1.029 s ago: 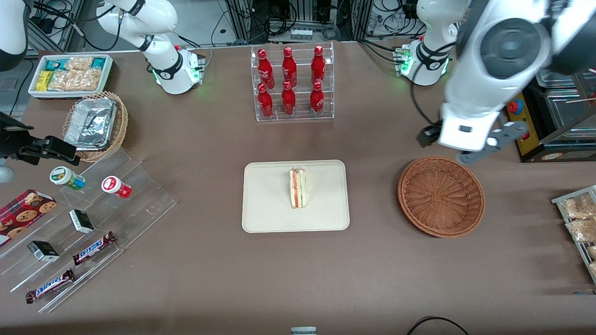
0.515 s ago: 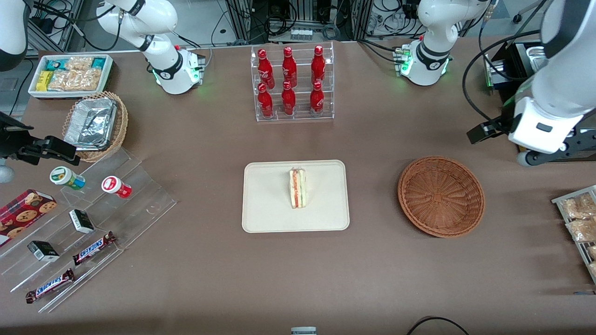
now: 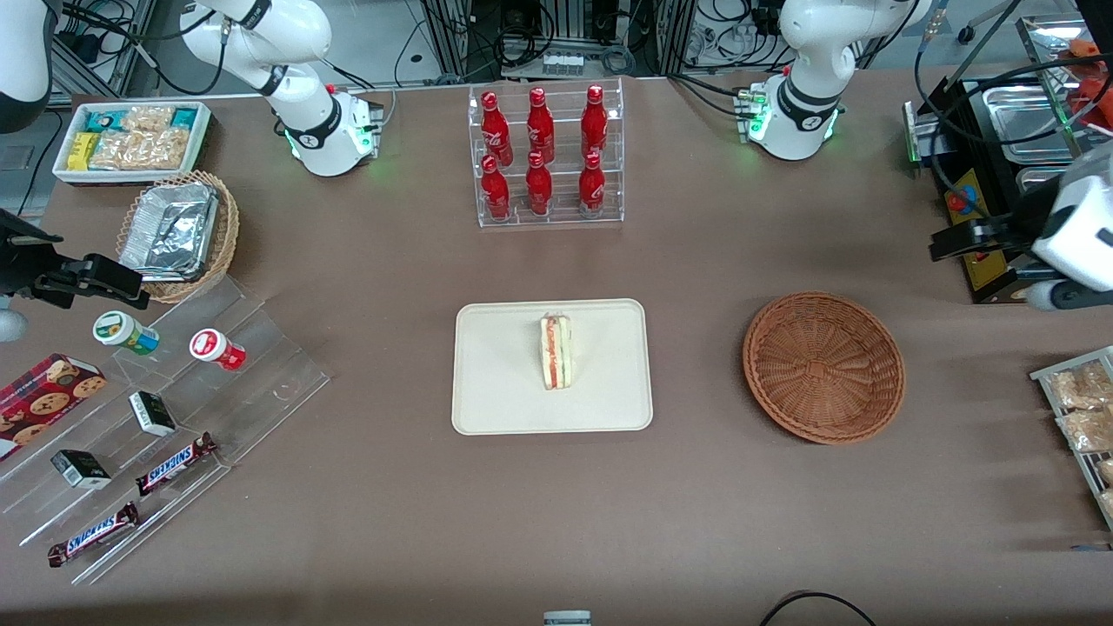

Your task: Place sandwich from basket to tray

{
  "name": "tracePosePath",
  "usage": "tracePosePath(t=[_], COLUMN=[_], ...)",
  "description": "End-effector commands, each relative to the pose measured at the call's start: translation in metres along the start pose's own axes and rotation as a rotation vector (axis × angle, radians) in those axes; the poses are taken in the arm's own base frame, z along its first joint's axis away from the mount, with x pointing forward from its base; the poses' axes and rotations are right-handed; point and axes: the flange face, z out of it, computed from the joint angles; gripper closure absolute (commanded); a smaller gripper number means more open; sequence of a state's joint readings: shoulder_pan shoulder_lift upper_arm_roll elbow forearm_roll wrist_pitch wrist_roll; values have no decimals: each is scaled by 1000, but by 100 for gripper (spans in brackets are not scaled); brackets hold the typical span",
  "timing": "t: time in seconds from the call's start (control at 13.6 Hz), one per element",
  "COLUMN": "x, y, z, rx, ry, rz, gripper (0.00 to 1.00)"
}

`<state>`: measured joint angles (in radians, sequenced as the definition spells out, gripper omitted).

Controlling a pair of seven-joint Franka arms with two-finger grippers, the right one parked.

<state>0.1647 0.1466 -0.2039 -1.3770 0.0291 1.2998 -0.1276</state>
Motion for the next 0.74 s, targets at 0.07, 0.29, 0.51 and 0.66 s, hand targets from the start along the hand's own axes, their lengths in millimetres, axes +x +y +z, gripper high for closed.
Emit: tracePosePath(t=[0.07,0.29,0.51,0.66], x=[-45,-50,-45,-42], y=[-5,-8,-14,-14], z=[15,15,9,8], rx=[4,-2,-5,2], ry=[65,74,81,83], rz=[34,34,29,75], gripper=[1,1,1,1])
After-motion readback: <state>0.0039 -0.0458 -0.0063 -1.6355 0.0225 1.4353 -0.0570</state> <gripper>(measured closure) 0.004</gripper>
